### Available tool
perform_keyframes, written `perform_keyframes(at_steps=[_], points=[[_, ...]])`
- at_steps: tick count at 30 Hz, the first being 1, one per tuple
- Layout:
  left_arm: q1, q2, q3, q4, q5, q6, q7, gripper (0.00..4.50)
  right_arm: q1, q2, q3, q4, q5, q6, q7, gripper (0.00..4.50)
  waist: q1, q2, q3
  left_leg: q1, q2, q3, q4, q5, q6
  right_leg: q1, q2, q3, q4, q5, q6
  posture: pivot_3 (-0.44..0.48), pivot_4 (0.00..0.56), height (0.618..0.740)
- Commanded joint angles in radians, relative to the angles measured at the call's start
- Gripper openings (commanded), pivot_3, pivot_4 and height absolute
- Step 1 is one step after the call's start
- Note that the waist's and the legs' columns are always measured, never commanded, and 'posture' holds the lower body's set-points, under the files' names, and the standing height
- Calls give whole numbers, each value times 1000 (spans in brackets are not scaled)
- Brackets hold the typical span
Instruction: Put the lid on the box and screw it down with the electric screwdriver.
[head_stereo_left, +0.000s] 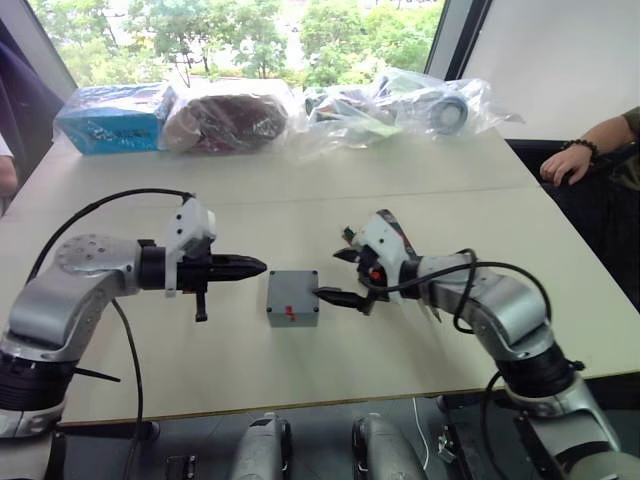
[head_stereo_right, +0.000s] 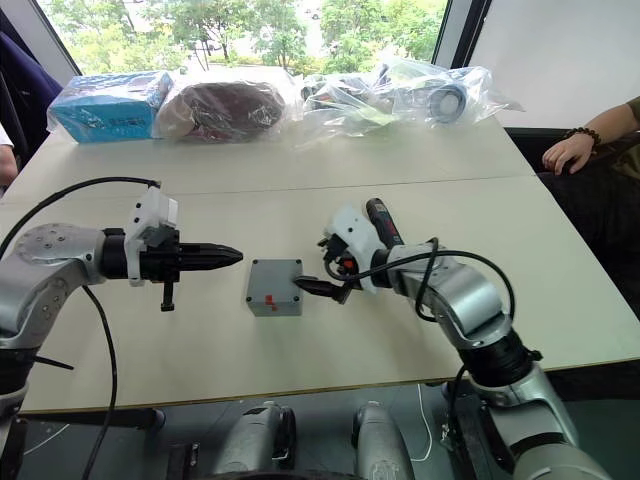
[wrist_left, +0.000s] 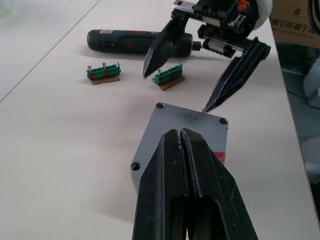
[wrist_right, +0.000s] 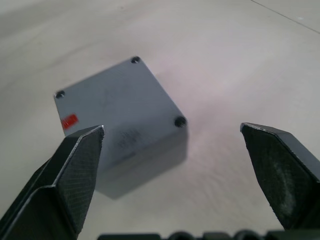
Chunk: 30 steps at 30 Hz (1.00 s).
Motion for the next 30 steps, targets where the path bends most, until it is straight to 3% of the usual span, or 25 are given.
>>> perform_keyframes(at_steps=[1,5,9,12,16,29,30], points=[[-28,-15,-6,-9,2,-17,7,0,-94,-79,-60,-16,-60,54,-53,4458,0,0,0,0,0,0,0,0,0,0,0,0,0,0,0,0,150,740],[-54,-41,-29,15,18,-40,1,0,-242,-244,50,76,-115,140,39,4458,-1,0,0,0,0,0,0,0,0,-1,0,0,0,0,0,0,150,740],[-77,-62,-47,35,32,-67,-12,0,-403,-289,177,231,-122,274,130,4458,-4,0,0,0,0,0,0,0,0,-1,1,0,0,0,0,0,150,740],[-107,-71,-54,49,39,-91,-28,0,-539,-234,257,398,-89,502,154,4458,-5,0,0,0,0,1,0,0,0,-2,1,1,0,0,0,0,150,740],[-132,-85,-48,43,27,-90,-29,0,-621,-162,319,591,-81,628,140,4458,-3,0,0,0,0,1,0,0,0,-2,1,1,1,0,-1,0,150,740],[-88,-103,-31,-26,21,-76,41,0,-694,22,365,1047,-161,503,105,4458,-5,0,0,-1,0,1,0,0,0,-2,0,1,1,1,0,0,150,740],[-83,-102,-29,-29,20,-74,47,0,-698,32,370,1071,-172,486,108,4234,-5,0,0,-1,0,1,0,0,0,-2,0,1,1,1,0,0,150,740]])
